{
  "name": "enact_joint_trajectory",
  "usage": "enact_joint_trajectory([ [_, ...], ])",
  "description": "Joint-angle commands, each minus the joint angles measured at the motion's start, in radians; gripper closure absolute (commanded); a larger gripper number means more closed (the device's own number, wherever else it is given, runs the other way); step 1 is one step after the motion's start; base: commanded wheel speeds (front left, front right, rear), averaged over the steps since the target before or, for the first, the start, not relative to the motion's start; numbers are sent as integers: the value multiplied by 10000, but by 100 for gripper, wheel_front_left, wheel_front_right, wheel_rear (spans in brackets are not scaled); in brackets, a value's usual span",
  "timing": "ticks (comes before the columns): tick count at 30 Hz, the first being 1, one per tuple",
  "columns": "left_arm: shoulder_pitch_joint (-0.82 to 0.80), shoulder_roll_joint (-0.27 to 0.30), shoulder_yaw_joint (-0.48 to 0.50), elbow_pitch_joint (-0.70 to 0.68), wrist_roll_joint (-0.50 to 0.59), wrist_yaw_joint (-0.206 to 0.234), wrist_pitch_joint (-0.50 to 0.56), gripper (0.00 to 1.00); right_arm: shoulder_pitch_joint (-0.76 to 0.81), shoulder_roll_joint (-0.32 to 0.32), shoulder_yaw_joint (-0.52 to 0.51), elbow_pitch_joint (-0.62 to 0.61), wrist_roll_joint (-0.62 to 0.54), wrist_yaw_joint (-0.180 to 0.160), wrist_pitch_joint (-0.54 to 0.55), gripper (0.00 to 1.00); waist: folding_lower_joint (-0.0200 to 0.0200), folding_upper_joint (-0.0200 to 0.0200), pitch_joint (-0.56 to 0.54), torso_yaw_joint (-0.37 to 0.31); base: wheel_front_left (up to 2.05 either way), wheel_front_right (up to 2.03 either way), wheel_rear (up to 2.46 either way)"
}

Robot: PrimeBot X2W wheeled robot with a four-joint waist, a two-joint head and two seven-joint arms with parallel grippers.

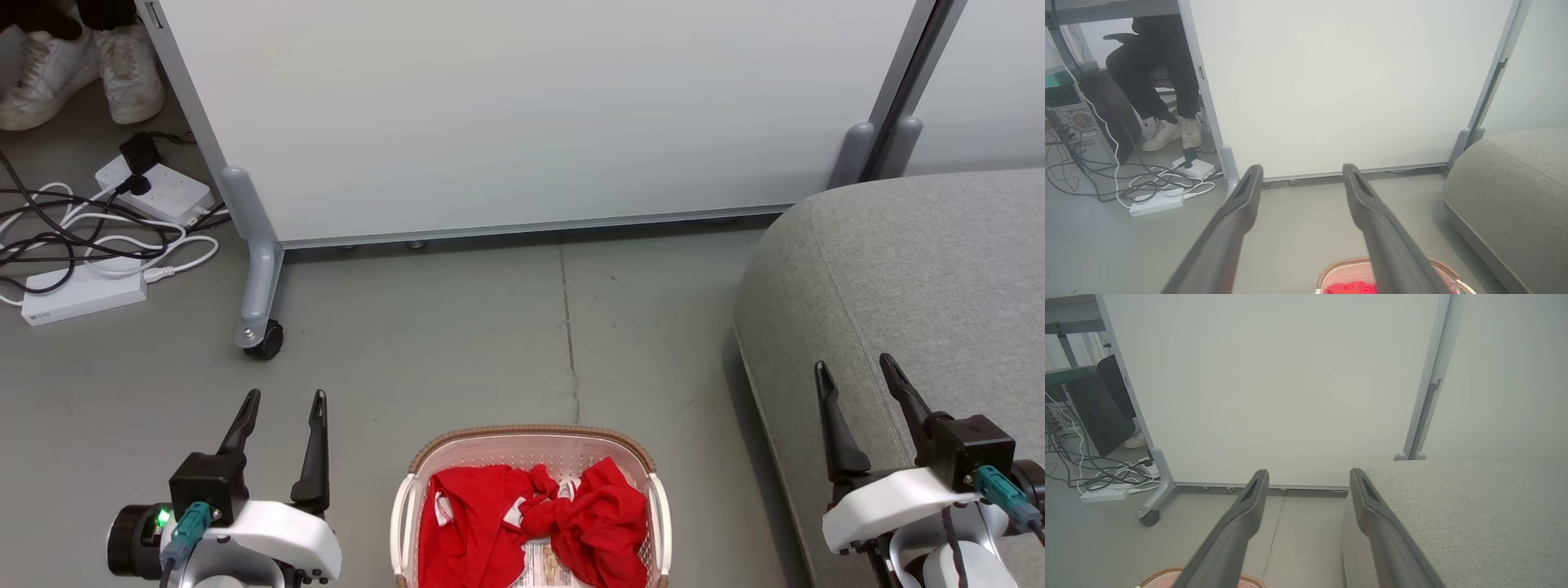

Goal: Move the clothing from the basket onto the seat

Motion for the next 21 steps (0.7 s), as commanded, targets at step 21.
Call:
enact_joint_trajectory([
  [21, 24, 97, -208, 214, 391, 240, -99, 0, -62, -53, -35, 268, 661, 34, -259, 0, 0, -1, 37, 69, 0, 0, 0],
])
